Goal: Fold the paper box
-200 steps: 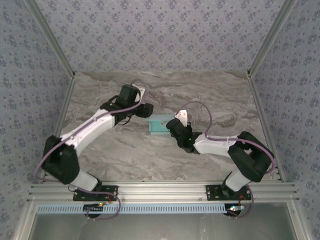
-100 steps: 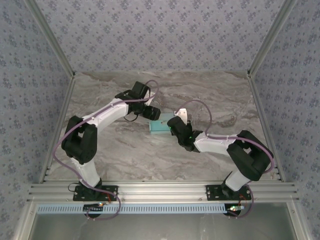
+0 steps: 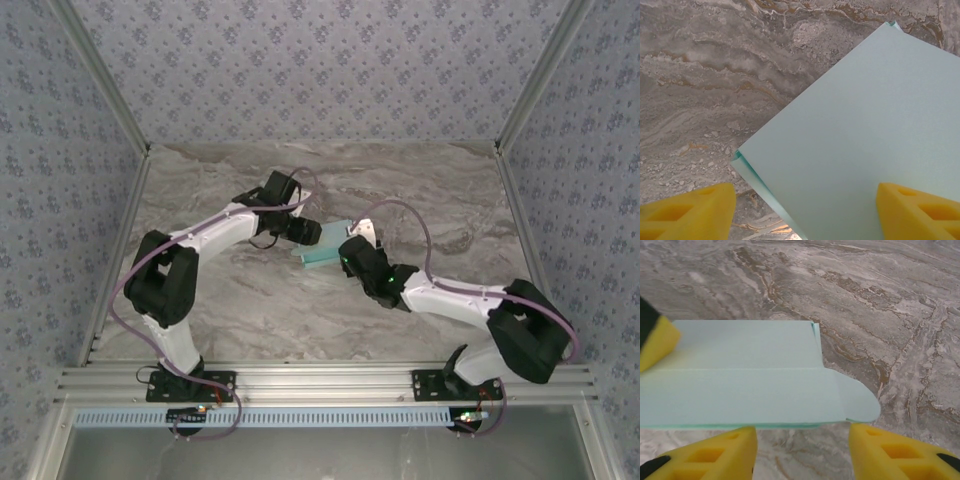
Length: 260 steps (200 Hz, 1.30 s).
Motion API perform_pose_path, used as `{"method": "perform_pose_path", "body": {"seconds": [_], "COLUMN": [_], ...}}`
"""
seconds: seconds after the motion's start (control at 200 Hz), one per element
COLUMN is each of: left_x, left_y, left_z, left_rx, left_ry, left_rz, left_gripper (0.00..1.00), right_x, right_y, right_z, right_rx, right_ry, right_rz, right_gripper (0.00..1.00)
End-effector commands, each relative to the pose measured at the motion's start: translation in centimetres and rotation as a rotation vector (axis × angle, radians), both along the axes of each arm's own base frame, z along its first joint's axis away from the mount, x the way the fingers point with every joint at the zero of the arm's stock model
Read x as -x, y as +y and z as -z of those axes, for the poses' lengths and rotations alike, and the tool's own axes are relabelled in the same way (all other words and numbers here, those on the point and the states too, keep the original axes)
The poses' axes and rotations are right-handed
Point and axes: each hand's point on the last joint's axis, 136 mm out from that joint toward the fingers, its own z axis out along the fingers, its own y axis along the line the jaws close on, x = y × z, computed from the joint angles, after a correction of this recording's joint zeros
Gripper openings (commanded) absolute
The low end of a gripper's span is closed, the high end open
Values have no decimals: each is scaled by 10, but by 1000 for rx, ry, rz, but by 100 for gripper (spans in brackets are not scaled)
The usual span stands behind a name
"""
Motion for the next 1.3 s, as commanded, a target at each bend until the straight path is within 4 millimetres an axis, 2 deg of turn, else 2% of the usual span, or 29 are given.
{"method": "perform_pose_path", "body": {"seconds": [0.0,0.175,0.395,0.52,0.645,0.824,0.974,1.054,1.294], "left_x": [2,5,10,11,8,0,-8,-11,-14], "left_y": [2,1,-2,-6,-6,-3,0,2,6], "left_z": [16,27,43,44,36,15,11,15,48], "left_rx": [-32,-51,-62,-66,-63,-65,-84,-100,-175], "left_ry": [17,13,14,4,-20,-82,-83,-60,17], "left_rz": [-22,-28,-41,-36,-46,-50,-32,-18,6], "left_gripper": [73,73,73,73,73,74,76,77,77], "right_x": [19,14,-17,-32,-40,-44,-45,-46,-50], "right_y": [-8,2,0,-6,-8,-14,-19,-21,-28], "right_z": [3,-18,-20,-1,22,50,66,73,90], "right_rx": [15,-118,-242,-213,-202,-174,-122,-94,-18], "right_ry": [71,131,213,272,329,391,413,421,446], "right_rz": [-50,-105,-77,-34,-17,-12,-18,-23,-16], "right_gripper": [56,63,68,69,69,67,67,67,66]}}
